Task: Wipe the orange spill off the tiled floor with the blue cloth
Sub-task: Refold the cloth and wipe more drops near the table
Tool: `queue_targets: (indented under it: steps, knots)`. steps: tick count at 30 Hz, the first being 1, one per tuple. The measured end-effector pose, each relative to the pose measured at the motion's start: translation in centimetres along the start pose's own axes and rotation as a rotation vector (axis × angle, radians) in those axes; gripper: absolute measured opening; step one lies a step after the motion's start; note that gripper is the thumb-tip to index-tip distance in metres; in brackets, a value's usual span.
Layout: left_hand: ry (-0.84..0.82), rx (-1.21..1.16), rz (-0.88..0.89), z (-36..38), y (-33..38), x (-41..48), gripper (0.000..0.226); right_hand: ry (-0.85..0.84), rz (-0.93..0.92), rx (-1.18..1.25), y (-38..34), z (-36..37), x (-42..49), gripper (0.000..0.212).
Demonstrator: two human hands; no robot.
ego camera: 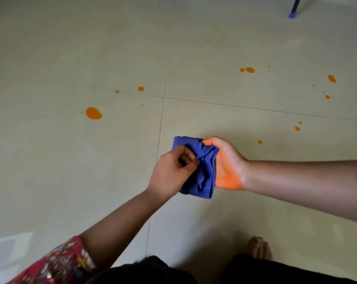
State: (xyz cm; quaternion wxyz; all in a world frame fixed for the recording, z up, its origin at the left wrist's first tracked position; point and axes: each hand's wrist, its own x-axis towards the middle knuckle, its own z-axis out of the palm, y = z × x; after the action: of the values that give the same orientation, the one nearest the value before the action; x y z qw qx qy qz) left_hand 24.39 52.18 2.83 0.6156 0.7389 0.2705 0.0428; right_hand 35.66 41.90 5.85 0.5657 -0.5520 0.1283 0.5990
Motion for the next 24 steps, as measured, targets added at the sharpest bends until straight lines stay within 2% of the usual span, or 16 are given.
queue_targets:
  steps: [5, 7, 9, 11, 13, 15, 16, 17, 19, 20, 21, 22, 23, 24]
  knots:
    - [-0.028, -0.458, -0.119, -2.9, 0.6, -1.3, 0.007, -0.095, -0.087, -0.111, 0.3, 1.3, 0.1, 0.038]
    - [-0.055, -0.526, -0.116, -4.1, 0.4, -1.6, 0.012, -0.112, -0.153, -0.169, 0.0, 1.8, 0.7, 0.035]
    - [-0.035, -0.512, -0.153, -4.8, 0.3, -1.7, 0.03, -0.142, -0.172, -0.272, 0.2, 2.6, 1.2, 0.031]
    - [0.076, -0.458, -0.227, -4.7, 0.2, -2.2, 0.034, -0.138, -0.165, -0.501, 1.1, 3.1, 1.8, 0.025]
    - [0.183, -0.411, -0.277, -4.5, 0.2, -2.5, 0.018, -0.13, -0.184, -0.679, 1.0, 3.4, 1.8, 0.016]
    - [0.283, -0.365, -0.332, -5.2, -0.8, -2.8, 0.01, -0.098, -0.276, -0.713, -0.1, 3.4, 1.7, 0.006]
    - [0.325, -0.28, -0.372, -5.9, -1.7, -3.1, 0.015, -0.064, -0.341, -0.702, -0.8, 3.0, 1.7, 0.011]
    - [0.344, -0.112, -0.42, -6.7, -2.6, -3.5, 0.024, -0.029, -0.408, -0.706, -1.6, 2.5, 1.8, 0.016]
    - [0.314, 0.391, -0.498, -7.7, -4.6, -4.5, 0.053, -0.034, -0.505, -0.799, -2.9, 1.6, 2.0, 0.026]
    - [0.284, 0.609, -0.46, -7.8, -5.2, -4.9, 0.073, -0.091, -0.522, -0.876, -3.3, 1.4, 2.0, 0.029]
    - [0.261, 0.711, -0.37, -7.6, -5.4, -4.9, 0.092, -0.18, -0.52, -0.96, -3.7, 1.5, 1.8, 0.029]
    - [0.217, 0.689, -0.252, -7.5, -5.2, -4.4, 0.103, -0.271, -0.487, -1.034, -3.8, 2.0, 1.6, 0.026]
    - [0.149, 0.604, -0.117, -7.3, -4.6, -3.7, 0.105, -0.352, -0.437, -1.093, -4.1, 2.5, 1.3, 0.024]
    - [0.05, 0.5, 0.014, -7.2, -4.2, -2.6, 0.097, -0.431, -0.383, -1.133, -4.5, 2.9, 1.0, 0.023]
